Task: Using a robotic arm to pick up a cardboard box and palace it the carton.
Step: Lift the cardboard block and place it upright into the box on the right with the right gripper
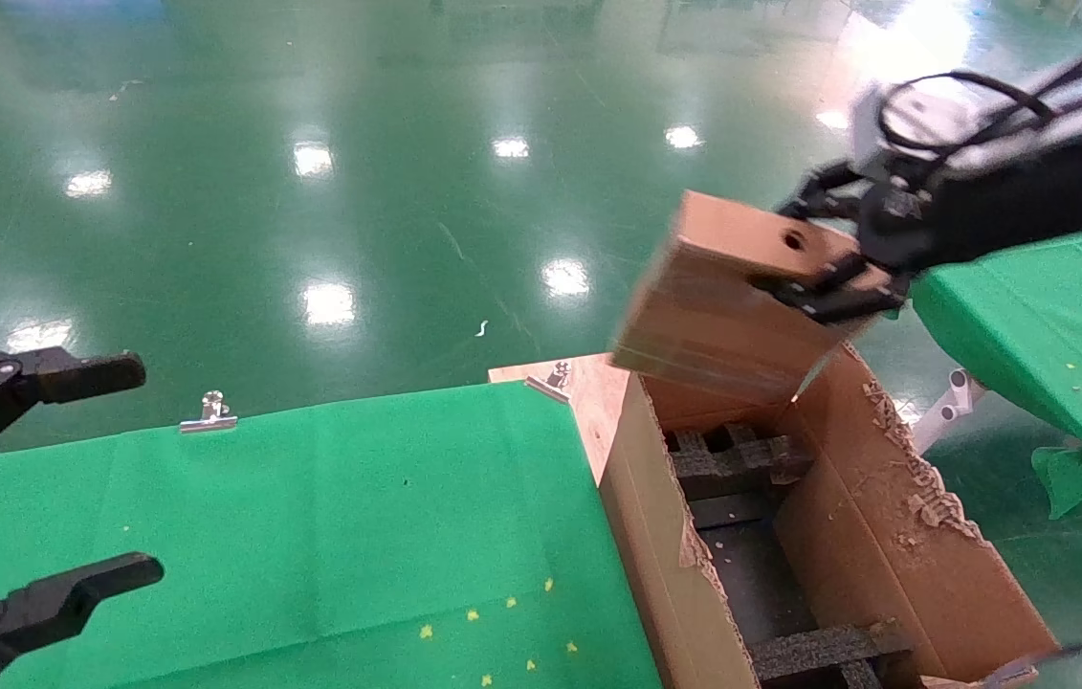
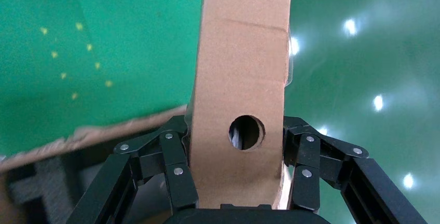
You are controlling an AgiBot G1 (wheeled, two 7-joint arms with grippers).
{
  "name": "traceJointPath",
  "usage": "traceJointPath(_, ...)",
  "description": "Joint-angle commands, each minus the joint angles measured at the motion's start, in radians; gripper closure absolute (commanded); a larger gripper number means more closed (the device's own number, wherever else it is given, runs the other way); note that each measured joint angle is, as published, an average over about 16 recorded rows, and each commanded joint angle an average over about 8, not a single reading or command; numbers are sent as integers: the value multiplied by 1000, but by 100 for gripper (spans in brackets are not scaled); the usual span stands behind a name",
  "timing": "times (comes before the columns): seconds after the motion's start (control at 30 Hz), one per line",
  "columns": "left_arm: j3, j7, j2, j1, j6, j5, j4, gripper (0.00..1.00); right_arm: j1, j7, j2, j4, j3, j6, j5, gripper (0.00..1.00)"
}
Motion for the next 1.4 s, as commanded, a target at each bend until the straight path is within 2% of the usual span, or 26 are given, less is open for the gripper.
traceJointPath(0.03, 0, 0, 0, 0, 0, 0, 0, 0, 9, 14, 37, 10, -18, 1, -2, 100)
traceJointPath(0.33, 0, 0, 0, 0, 0, 0, 0, 0, -16, 105, 219, 125, -79, 13, 10, 100)
traceJointPath(0.53, 0, 0, 0, 0, 0, 0, 0, 0, -46, 164, 287, 213, -104, 36, 18, 100)
traceJointPath(0.73, 0, 0, 0, 0, 0, -1, 0, 0, -58, 187, 309, 252, -116, 52, 14, 100)
traceJointPath(1.2, 0, 0, 0, 0, 0, -1, 0, 0, -57, 183, 294, 229, -110, 53, 12, 100)
traceJointPath(1.3, 0, 0, 0, 0, 0, -1, 0, 0, -68, 214, 295, 231, -116, 78, 3, 100)
traceJointPath(1.4, 0, 0, 0, 0, 0, -1, 0, 0, -88, 283, 300, 247, -126, 128, -13, 100)
